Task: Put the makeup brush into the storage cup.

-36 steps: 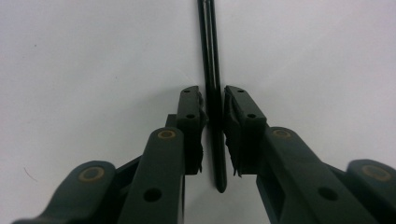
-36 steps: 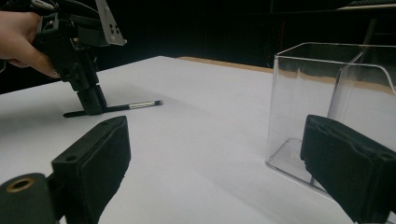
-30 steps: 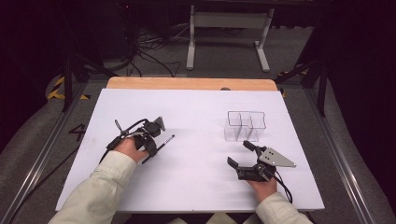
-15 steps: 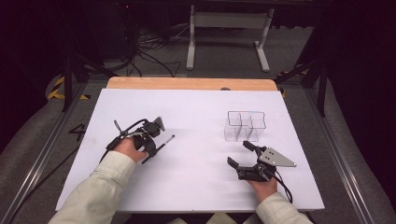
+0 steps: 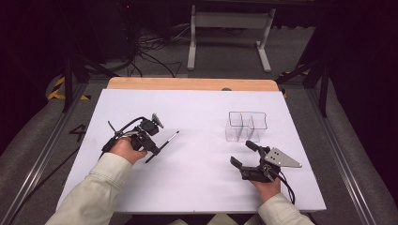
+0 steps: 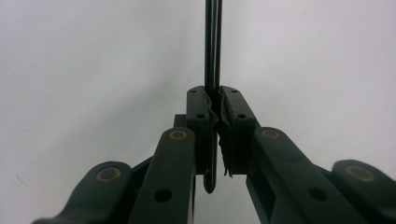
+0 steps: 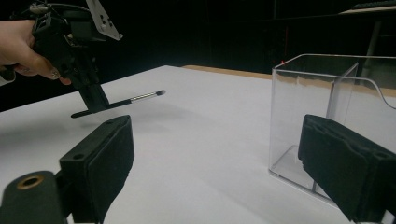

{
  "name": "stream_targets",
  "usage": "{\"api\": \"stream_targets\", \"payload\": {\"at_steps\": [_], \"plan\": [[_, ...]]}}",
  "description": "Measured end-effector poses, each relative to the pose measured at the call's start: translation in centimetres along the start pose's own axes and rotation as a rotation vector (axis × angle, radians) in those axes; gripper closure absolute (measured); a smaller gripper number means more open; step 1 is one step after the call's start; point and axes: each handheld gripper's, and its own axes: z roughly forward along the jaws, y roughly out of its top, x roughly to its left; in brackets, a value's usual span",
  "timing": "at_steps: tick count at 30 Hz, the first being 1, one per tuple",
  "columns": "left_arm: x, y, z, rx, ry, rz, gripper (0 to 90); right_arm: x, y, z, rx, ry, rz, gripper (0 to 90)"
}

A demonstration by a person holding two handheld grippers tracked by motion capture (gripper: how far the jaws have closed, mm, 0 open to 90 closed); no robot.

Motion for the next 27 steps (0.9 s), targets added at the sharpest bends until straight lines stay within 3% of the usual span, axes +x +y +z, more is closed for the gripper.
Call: {"api": "stream_targets", "payload": {"at_steps": [5,6,8,12,13,22,24,25,27], "plan": [[-0.6,-0.6,-1.5,-0.091,-0.027,0.027,83.4,0.4,0.5,-0.2,-0.004,0.025,-0.02,12.0],[-0.7,-0.8,-1.8,-0.114,-0.051,0.037,83.4,0.5,0.6,-0.2,-0.006,0.033,-0.025,12.0],[-0.7,-1.0,-2.2,-0.138,-0.06,0.046,83.4,0.5,0.8,-0.2,-0.016,0.068,-0.029,12.0],[-1.0,-1.5,-2.8,-0.193,-0.087,0.075,83.4,0.6,1.3,-0.4,-0.015,0.094,-0.032,12.8],[-1.0,-1.5,-2.8,-0.193,-0.087,0.075,83.4,0.6,1.3,-0.4,-0.015,0.094,-0.032,12.8],[-1.9,-3.0,-3.5,-0.365,-0.118,0.16,83.4,0.4,2.2,-0.6,0.003,0.137,-0.042,16.3],[-2.3,-3.5,-3.4,-0.426,-0.131,0.183,83.4,0.5,2.7,-0.7,0.014,0.157,-0.046,18.1],[-2.3,-3.5,-3.4,-0.426,-0.131,0.183,83.3,0.5,2.7,-0.7,0.014,0.157,-0.046,18.1],[-2.9,-3.9,-3.1,-0.484,-0.134,0.221,83.4,0.7,3.0,-0.8,0.013,0.167,-0.043,18.6]]}}
